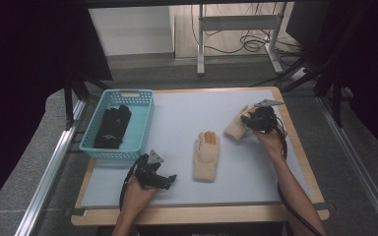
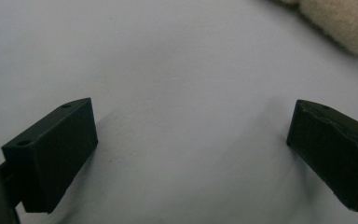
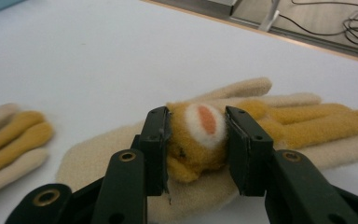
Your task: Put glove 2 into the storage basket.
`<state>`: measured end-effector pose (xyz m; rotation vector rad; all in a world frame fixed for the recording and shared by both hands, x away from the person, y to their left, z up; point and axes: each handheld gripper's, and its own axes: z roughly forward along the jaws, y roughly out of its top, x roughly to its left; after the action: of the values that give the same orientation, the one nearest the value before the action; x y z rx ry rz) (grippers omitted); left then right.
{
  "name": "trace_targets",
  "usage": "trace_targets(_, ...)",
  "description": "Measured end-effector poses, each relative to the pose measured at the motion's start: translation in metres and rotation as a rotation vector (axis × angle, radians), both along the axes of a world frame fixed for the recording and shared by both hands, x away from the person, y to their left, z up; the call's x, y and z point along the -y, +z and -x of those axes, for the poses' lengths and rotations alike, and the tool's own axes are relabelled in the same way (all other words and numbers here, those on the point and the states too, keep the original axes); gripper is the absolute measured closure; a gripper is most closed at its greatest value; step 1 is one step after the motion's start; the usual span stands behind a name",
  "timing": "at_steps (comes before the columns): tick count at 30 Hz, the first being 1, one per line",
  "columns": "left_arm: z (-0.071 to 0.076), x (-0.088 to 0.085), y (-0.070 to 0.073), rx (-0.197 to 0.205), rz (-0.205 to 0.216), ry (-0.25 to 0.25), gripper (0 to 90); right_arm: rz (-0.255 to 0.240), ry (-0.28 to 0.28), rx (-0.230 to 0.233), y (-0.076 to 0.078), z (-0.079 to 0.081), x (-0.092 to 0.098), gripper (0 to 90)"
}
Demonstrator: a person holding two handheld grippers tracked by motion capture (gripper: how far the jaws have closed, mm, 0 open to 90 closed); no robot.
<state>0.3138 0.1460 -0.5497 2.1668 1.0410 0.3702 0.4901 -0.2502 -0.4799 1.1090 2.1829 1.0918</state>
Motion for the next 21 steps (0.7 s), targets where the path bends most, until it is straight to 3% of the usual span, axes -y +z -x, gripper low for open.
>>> trace_targets(8, 0.0, 0.0, 0.0, -0.001, 0.0, 0.001, 2.0, -0.022, 0.128, 0.014, 0.023, 0.028, 0.001, 60.5)
trace_targets(13, 0.0, 0.0, 0.0, 0.0, 0.0, 0.001, 2.1, -0.019, 0.245, 0.02, 0.032, 0.05, -0.008, 60.4)
trace_targets(21, 0.0, 0.0, 0.0, 0.001, 0.0, 0.0, 2.1, -0.079, 0.447, 0.008, 0.036, 0.08, -0.03, 60.4)
